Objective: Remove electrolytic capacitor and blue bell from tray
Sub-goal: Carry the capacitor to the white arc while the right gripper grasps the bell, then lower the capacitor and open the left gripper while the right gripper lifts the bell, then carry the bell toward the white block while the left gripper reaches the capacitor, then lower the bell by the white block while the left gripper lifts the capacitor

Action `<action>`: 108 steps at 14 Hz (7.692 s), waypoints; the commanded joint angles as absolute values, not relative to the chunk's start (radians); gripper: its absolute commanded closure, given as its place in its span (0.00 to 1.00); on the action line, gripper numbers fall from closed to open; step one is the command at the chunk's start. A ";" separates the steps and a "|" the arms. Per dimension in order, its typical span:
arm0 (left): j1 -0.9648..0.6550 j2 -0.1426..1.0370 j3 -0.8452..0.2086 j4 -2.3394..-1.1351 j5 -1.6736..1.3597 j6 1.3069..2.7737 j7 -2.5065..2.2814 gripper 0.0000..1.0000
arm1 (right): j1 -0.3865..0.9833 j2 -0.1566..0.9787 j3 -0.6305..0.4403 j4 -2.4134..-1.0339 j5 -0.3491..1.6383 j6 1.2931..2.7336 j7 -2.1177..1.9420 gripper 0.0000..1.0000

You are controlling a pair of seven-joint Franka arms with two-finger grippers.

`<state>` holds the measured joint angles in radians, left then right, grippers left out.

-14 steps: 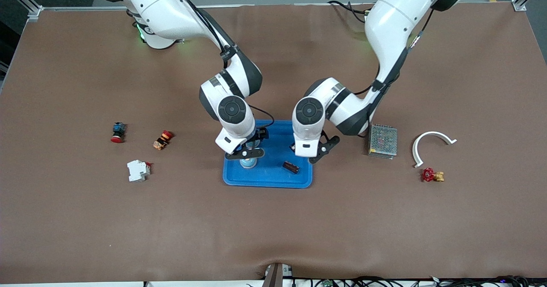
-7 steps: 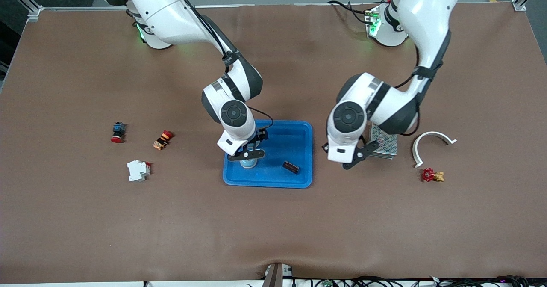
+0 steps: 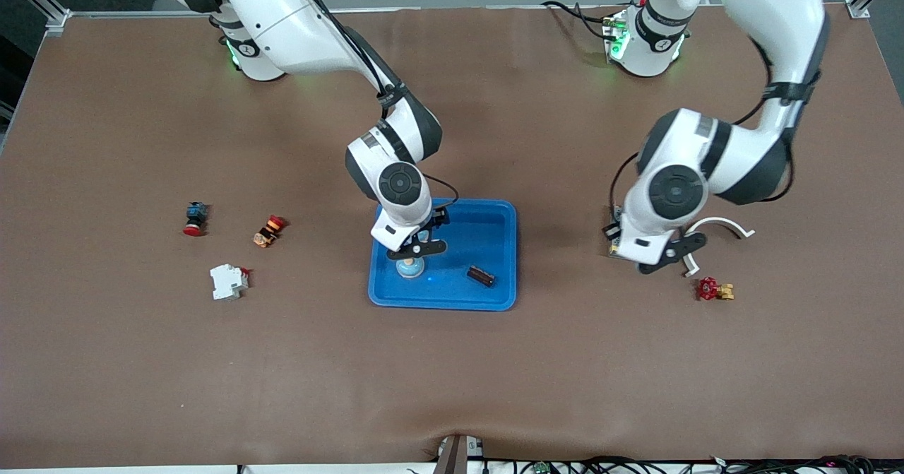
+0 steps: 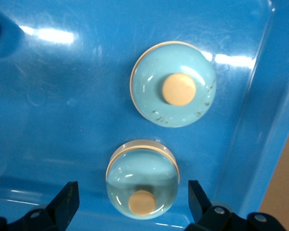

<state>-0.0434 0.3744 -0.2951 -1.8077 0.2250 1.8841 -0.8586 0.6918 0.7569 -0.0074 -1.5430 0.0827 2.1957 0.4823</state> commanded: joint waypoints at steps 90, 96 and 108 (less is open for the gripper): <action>-0.342 0.715 -0.310 -1.374 0.321 2.056 -1.495 1.00 | -0.130 0.736 -0.020 -1.637 -0.052 2.342 -1.315 0.51; -0.220 0.562 -0.316 -1.468 0.311 1.864 -1.249 1.00 | -0.132 0.733 -0.018 -1.632 -0.041 2.342 -1.313 0.00; 0.191 0.456 -0.388 -1.693 0.310 1.879 -0.875 1.00 | -0.091 0.557 -0.015 -1.508 0.086 1.964 -0.972 0.00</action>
